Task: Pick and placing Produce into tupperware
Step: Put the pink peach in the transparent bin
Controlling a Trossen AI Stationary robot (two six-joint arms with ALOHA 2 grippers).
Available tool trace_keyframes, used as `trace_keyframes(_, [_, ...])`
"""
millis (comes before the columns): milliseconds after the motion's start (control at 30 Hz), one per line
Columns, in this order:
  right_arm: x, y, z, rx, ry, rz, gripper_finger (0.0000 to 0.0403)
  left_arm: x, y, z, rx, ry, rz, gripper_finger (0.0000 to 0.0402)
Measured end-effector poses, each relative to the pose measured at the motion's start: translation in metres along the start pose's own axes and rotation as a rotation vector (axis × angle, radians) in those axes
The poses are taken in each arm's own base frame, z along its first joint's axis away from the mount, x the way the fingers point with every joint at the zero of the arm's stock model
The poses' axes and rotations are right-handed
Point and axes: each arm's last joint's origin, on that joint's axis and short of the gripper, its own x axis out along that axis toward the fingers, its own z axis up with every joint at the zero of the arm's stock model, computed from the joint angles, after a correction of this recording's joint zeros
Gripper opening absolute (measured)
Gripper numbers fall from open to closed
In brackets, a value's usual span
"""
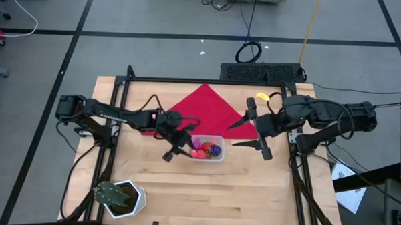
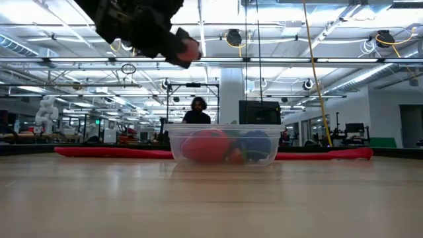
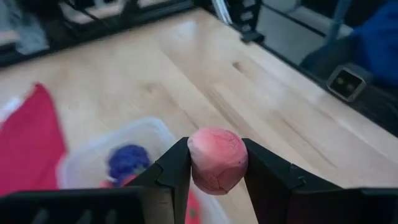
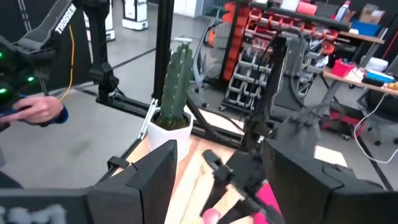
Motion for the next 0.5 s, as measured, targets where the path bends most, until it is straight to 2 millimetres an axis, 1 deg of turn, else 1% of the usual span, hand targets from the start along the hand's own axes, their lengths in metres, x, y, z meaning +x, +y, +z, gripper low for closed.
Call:
trace_keyframes(100, [0.0, 0.0, -0.002, 0.002, 0.016, 0.002, 0.0228, -0.009, 0.014, -0.003, -0.029, -0.013, 0.042, 0.0129])
trace_keyframes(267, [0.0, 0.001, -0.004, 0.003, 0.043, 0.007, 0.0228, -0.023, 0.034, -0.01, -0.151, -0.011, 0.135, 0.0129])
trace_keyframes(400, [0.0, 0.001, -0.005, -0.01, 0.046, 0.007, 0.0228, -0.028, 0.042, -0.014, -0.251, -0.004, 0.203, 0.0129])
trace_keyframes(500, [0.0, 0.001, -0.004, -0.024, 0.045, 0.007, 0.0228, -0.029, 0.043, -0.014, -0.272, -0.003, 0.216, 0.0129])
